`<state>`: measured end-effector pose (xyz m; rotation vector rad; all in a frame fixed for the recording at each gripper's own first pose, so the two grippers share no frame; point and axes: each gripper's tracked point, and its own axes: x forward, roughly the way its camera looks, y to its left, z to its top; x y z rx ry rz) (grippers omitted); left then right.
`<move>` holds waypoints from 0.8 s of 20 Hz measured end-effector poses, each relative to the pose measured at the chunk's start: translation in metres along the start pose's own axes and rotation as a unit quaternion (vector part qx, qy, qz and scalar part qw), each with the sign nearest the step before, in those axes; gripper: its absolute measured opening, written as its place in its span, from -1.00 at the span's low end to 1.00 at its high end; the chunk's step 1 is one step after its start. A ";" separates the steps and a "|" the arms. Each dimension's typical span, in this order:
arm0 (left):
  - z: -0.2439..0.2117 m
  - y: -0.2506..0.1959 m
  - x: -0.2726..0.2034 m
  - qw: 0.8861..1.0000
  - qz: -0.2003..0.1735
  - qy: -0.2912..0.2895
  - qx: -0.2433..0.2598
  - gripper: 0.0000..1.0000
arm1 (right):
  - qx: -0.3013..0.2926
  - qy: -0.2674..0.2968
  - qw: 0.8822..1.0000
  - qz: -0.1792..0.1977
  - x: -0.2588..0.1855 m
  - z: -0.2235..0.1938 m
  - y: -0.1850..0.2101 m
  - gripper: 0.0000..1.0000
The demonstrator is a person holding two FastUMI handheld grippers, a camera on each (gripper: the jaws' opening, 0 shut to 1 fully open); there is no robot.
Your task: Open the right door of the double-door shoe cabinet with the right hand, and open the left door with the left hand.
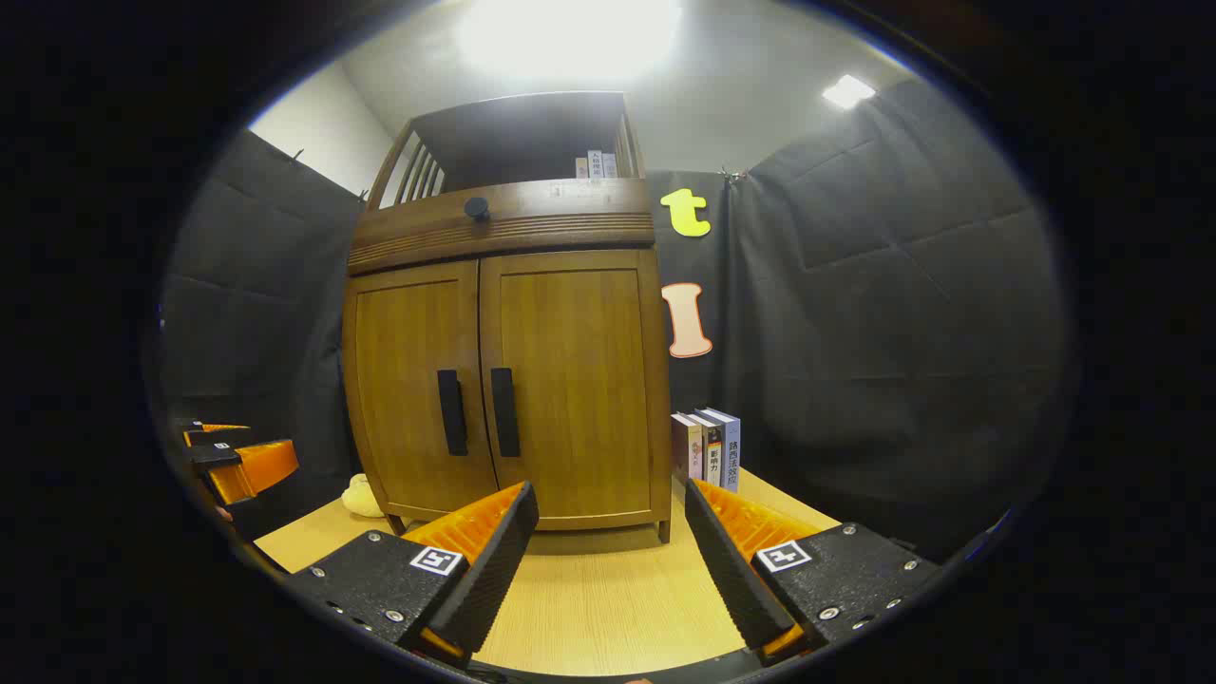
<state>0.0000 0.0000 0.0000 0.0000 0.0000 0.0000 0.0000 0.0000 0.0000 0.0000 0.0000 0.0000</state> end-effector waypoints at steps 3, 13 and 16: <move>0.000 0.006 -0.003 1.000 0.003 -0.002 -0.006 0.80 | -0.002 -0.005 1.000 0.001 -0.001 0.003 0.004 0.92; 0.004 0.016 0.007 1.000 0.011 -0.008 -0.003 0.80 | -0.002 -0.014 1.000 -0.005 0.008 0.009 0.016 0.92; 0.000 0.015 0.010 1.000 0.008 -0.004 -0.007 0.80 | -0.005 -0.016 1.000 0.000 0.017 0.010 0.022 0.92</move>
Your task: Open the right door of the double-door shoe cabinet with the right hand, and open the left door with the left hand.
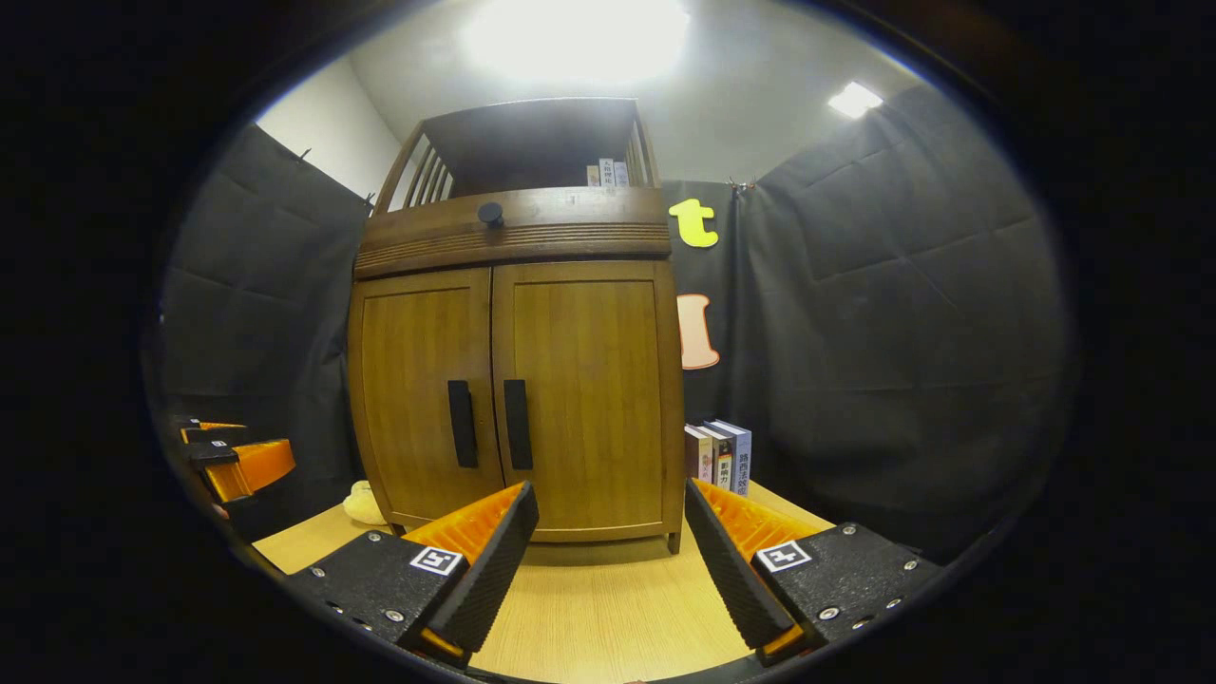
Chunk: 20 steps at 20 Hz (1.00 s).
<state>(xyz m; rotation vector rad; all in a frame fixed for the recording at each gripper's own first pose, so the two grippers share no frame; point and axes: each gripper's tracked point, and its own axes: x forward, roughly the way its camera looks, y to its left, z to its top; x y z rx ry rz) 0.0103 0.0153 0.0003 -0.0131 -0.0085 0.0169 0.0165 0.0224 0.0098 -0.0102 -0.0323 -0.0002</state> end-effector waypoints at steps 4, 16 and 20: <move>0.000 0.006 0.001 1.000 0.004 0.001 -0.003 0.80 | 0.008 -0.011 1.000 0.005 0.024 0.013 0.012 0.92; -0.004 0.035 0.000 0.999 0.048 0.014 -0.004 0.80 | 0.031 -0.030 0.998 0.048 0.129 0.037 0.053 0.92; -0.001 0.037 0.002 0.998 0.057 0.017 -0.002 0.80 | 0.042 -0.022 0.997 0.060 0.158 0.035 0.064 0.90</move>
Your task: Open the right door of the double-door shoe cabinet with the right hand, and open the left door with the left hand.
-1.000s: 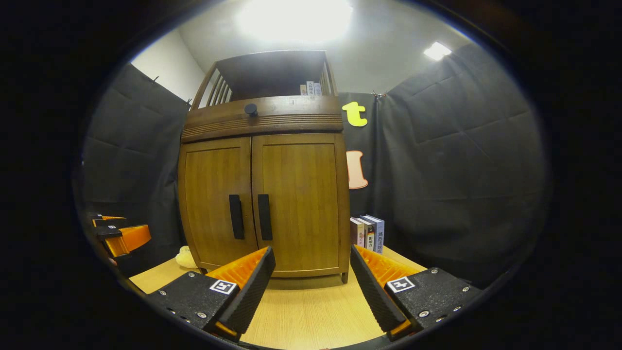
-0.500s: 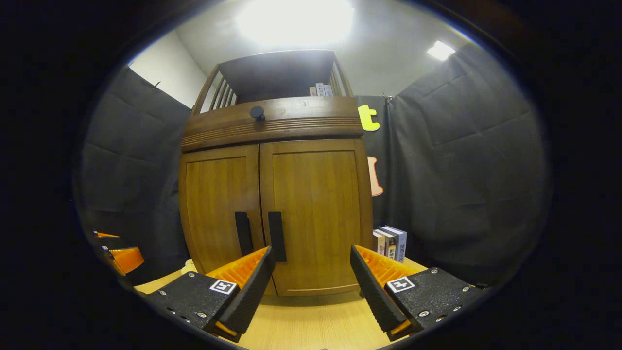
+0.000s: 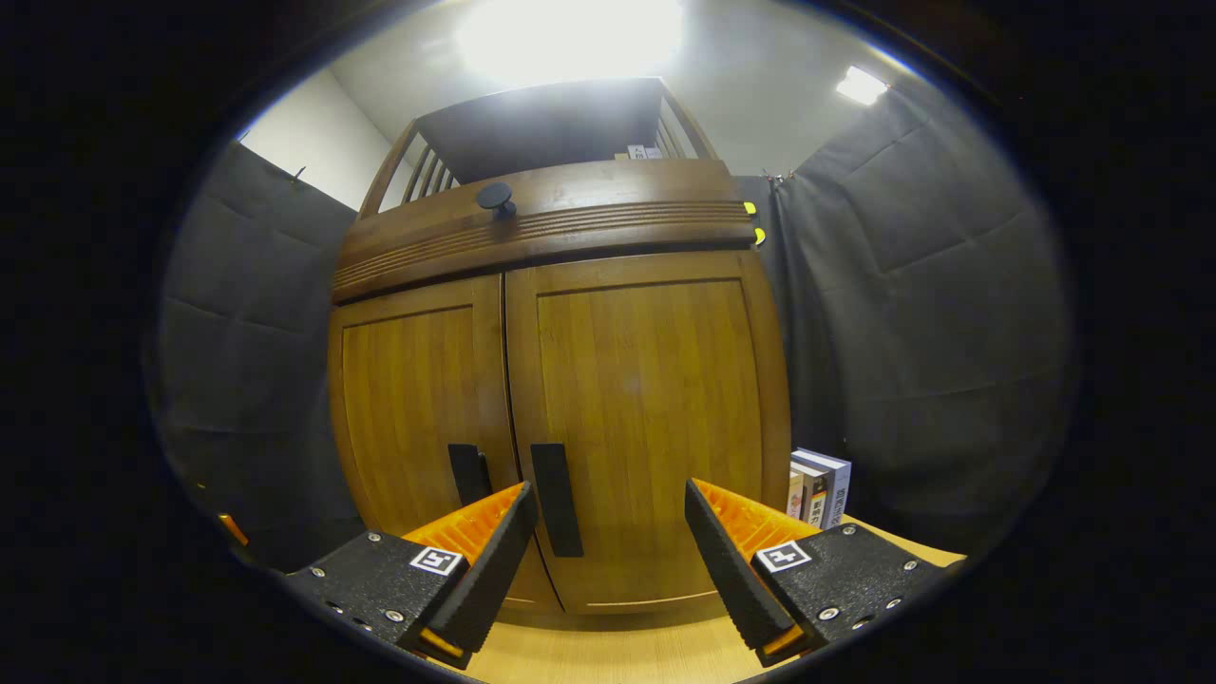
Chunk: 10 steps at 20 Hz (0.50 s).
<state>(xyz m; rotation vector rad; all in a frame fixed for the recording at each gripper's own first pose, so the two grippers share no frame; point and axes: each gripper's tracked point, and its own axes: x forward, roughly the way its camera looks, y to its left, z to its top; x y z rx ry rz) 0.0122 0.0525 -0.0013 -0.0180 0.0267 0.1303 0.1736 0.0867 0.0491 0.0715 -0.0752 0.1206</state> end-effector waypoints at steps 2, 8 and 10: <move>0.002 0.001 0.001 1.000 0.005 -0.002 0.003 0.80 | 0.005 0.006 1.000 0.005 0.017 -0.005 0.002 0.92; -0.002 0.011 0.003 1.000 0.025 0.004 0.006 0.80 | 0.009 0.032 0.999 0.018 0.051 -0.025 0.014 0.89; -0.004 0.016 0.003 0.999 0.032 0.007 0.009 0.80 | 0.012 0.041 0.999 0.021 0.064 -0.031 0.018 0.88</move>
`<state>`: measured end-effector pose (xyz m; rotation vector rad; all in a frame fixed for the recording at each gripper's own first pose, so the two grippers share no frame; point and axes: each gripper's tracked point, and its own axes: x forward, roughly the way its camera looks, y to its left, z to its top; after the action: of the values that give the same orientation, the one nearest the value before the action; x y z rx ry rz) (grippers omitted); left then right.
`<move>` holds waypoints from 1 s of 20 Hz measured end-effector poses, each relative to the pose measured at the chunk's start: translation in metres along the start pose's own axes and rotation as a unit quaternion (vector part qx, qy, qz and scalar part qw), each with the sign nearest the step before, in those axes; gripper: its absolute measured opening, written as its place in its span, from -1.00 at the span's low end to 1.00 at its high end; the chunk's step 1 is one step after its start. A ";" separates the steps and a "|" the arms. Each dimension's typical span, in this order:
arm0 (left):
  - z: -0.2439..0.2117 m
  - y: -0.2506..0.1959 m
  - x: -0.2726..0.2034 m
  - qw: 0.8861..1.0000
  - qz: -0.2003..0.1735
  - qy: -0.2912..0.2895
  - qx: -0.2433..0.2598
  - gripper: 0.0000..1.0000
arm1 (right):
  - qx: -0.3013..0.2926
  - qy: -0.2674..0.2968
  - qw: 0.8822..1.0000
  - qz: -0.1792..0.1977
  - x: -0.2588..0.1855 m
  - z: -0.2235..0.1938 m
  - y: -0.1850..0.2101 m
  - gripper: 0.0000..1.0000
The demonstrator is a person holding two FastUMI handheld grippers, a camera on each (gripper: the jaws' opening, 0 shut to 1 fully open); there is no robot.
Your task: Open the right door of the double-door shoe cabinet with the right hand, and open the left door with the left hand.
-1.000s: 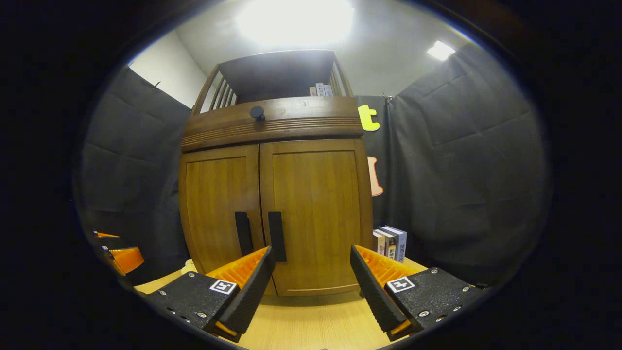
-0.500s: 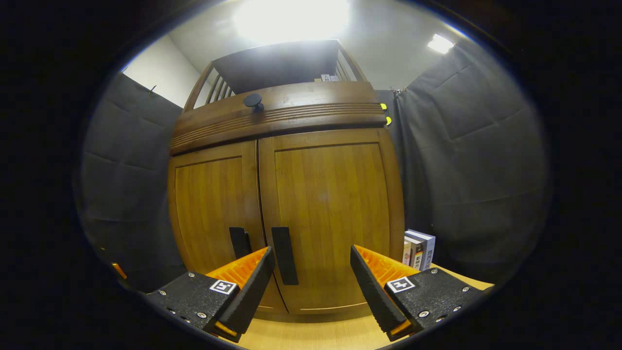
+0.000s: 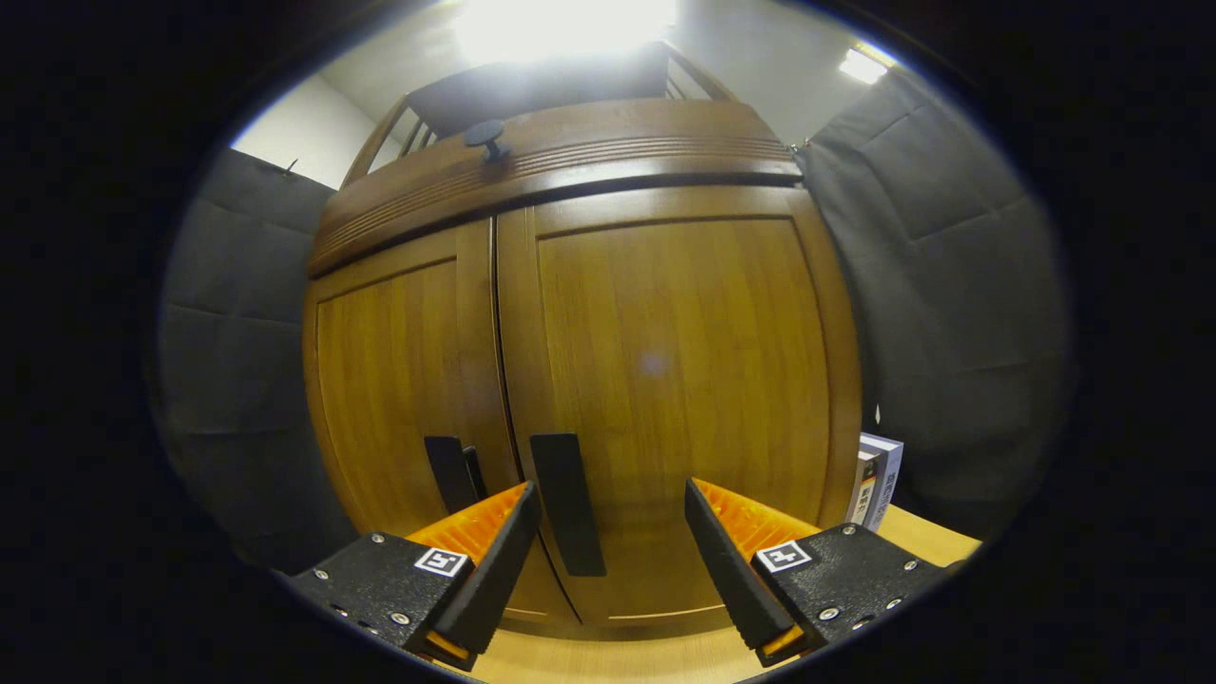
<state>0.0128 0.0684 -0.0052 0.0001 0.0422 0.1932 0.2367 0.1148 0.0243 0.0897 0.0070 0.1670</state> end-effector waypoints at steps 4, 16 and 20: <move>0.000 0.002 0.000 1.000 0.010 0.007 0.008 0.80 | 0.004 0.020 1.000 0.008 0.018 -0.016 0.008 0.76; 0.001 0.005 0.002 1.000 0.021 0.011 0.012 0.80 | -0.001 0.040 0.998 0.038 0.042 -0.017 0.030 -0.41; 0.001 0.003 0.001 1.000 0.007 0.001 0.008 0.80 | -0.009 0.048 0.998 0.045 0.033 -0.015 0.029 -0.55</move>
<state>0.0136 0.0719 -0.0040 0.0157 0.0466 0.2068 0.2646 0.1501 0.0115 0.0631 0.0965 0.2612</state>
